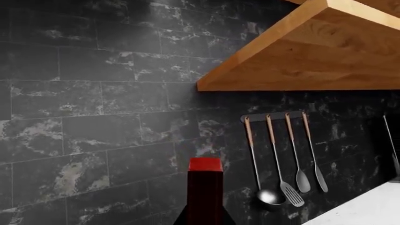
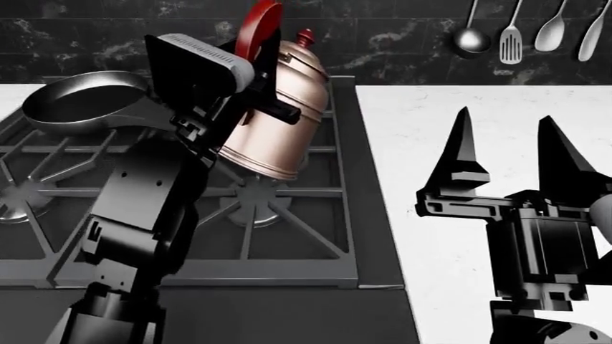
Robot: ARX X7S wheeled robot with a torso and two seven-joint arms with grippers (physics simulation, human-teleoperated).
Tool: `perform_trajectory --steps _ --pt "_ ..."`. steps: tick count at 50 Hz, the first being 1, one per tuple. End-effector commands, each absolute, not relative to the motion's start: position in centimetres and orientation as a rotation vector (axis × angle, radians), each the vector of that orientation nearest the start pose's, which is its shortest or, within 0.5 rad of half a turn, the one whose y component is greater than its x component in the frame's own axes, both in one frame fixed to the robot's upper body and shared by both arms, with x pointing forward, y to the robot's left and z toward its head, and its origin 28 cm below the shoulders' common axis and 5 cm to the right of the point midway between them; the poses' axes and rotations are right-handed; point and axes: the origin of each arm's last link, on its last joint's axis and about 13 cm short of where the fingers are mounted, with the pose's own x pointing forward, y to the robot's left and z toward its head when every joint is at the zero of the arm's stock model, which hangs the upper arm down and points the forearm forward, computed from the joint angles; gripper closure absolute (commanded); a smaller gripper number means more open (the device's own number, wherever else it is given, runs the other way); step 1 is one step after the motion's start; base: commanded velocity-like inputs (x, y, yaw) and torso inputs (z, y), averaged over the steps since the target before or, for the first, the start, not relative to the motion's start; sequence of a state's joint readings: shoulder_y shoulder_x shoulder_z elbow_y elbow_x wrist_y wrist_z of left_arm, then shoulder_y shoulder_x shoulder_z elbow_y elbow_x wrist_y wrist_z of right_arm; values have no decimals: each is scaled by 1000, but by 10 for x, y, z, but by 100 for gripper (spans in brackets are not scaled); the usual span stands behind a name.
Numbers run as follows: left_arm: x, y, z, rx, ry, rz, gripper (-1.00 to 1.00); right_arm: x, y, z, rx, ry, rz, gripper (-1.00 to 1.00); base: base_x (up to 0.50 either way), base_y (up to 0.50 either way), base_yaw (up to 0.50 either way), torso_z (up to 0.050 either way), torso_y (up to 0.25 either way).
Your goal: Pick the kettle from the counter and place it on a stove burner. Then turn the burner on.
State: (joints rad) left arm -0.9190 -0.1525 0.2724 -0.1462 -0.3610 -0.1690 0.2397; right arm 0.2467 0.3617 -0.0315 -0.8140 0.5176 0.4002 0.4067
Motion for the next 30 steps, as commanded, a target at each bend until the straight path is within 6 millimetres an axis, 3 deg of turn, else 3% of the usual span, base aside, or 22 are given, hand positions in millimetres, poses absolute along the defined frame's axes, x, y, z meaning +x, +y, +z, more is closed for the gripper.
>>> perform_trajectory --steps 1,30 --pt "355 189 233 -5 -548 -525 100 200 -114 200 146 -551 7 -100 0 0 0 0 0" --pt "331 201 181 -71 -477 -485 100 198 -114 200 148 -556 10 -100 0 0 0 0 0"
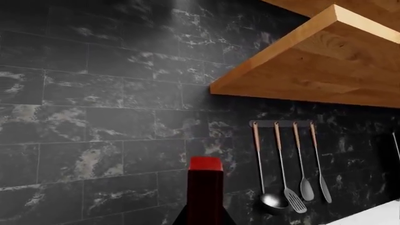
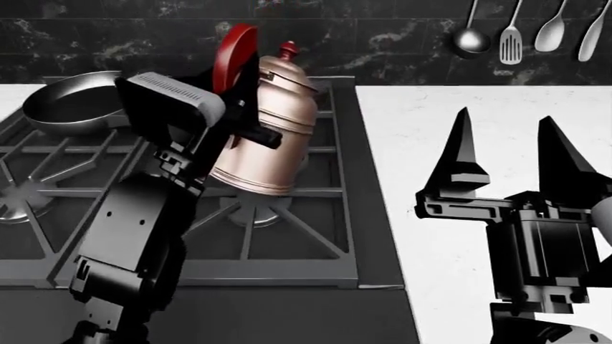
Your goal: Pick the kettle from the counter and place it on a stove burner. Then turn the burner on.
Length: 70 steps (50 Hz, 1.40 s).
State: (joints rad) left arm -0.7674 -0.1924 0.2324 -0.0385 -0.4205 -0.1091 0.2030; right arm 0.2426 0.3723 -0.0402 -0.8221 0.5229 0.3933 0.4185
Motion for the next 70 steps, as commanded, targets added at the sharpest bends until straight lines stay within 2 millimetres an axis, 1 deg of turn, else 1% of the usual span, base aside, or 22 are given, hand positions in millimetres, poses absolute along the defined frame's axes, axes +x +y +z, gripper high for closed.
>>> perform_trajectory --steps 1,9,22,26,30,41,47,58,70 --pt "329 201 179 -70 -476 -485 100 198 -114 200 148 -556 10 -100 0 0 0 0 0" --pt "314 202 165 -59 -466 -479 100 198 -114 201 151 -556 8 -100 0 0 0 0 0" --pt "294 211 155 -35 -460 -460 100 198 -114 200 149 -557 10 -100 0 0 -1 0 0" --pt "289 212 149 -34 -450 -461 100 197 -113 200 147 -557 12 -100 0 0 -1 0 0" --pt "284 213 138 -39 -428 -461 100 196 -113 200 146 -557 13 -100 0 0 -2 0 0" --pt "277 218 120 -41 -383 -439 100 196 -112 200 145 -557 18 -100 0 0 -2 -2 0" --pt "273 221 113 -45 -368 -429 100 195 -112 200 145 -557 18 -100 2 0 -3 0 0" --pt "260 225 98 -33 -325 -430 100 195 -112 200 150 -557 17 -100 2 0 -2 -1 0" --pt "255 228 90 -31 -300 -410 100 195 -112 200 150 -557 21 -100 2 -1 -3 -1 0"
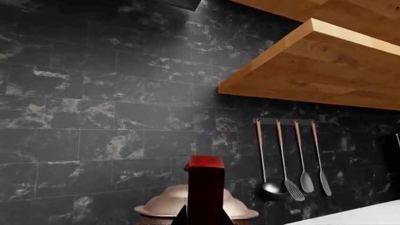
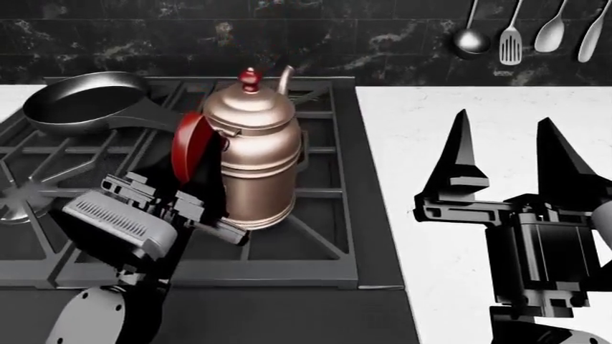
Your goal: Pick the kettle from the counter and place it on a stove burner. Then turn the burner on.
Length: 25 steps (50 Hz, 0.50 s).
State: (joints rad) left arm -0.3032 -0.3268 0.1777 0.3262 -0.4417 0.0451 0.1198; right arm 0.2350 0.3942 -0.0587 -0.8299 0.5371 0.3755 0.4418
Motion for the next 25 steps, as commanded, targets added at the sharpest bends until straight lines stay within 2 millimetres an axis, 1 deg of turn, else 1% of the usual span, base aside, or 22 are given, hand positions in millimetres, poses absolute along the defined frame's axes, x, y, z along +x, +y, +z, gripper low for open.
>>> perform_trajectory --steps 1,7,8,12,25 --pt "254 228 89 -31 -297 -409 100 195 -112 200 149 -557 22 -100 0 0 -4 0 0" --pt "250 230 84 -22 -281 -402 100 195 -111 200 148 -556 24 -100 0 -1 -1 -2 0" --pt "249 230 83 -20 -280 -398 -100 194 -111 200 148 -556 25 -100 0 0 -3 0 0" --pt "247 231 82 -17 -281 -392 -100 194 -111 200 147 -555 26 -100 0 0 0 -2 0" --pt "245 234 87 -21 -301 -375 -100 194 -111 200 147 -557 28 -100 0 0 0 0 0"
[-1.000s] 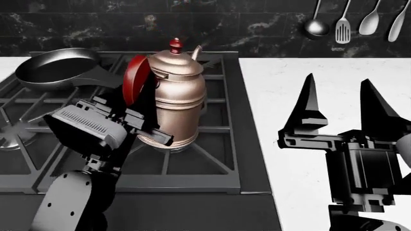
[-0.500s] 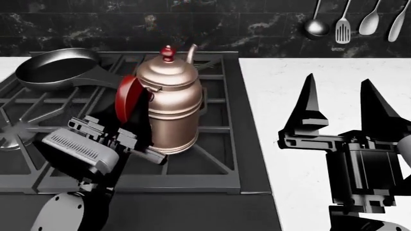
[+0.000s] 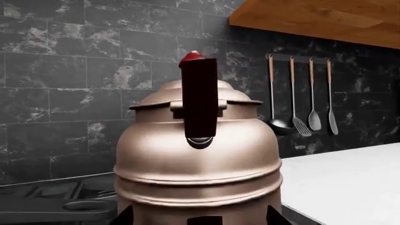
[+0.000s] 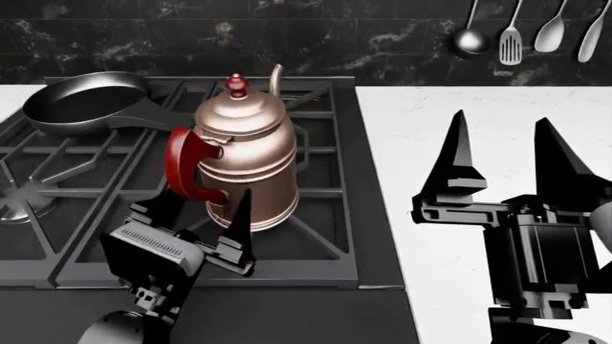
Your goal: Pick the kettle from the counter and place it on a stove burner. Then turn the burner on.
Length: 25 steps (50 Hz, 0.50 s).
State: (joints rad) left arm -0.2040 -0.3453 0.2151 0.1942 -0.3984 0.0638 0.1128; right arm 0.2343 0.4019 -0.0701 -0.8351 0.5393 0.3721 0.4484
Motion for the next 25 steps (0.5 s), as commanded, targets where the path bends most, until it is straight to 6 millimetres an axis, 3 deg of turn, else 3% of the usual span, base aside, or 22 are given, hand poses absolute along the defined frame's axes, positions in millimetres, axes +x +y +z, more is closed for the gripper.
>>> perform_trajectory --steps 1,25 --pt "245 234 87 -20 -302 -373 -100 194 -111 200 147 -557 28 -100 0 0 0 0 0" --pt "219 238 117 -31 -415 -362 -100 194 -111 201 150 -560 28 -100 0 0 0 -1 0"
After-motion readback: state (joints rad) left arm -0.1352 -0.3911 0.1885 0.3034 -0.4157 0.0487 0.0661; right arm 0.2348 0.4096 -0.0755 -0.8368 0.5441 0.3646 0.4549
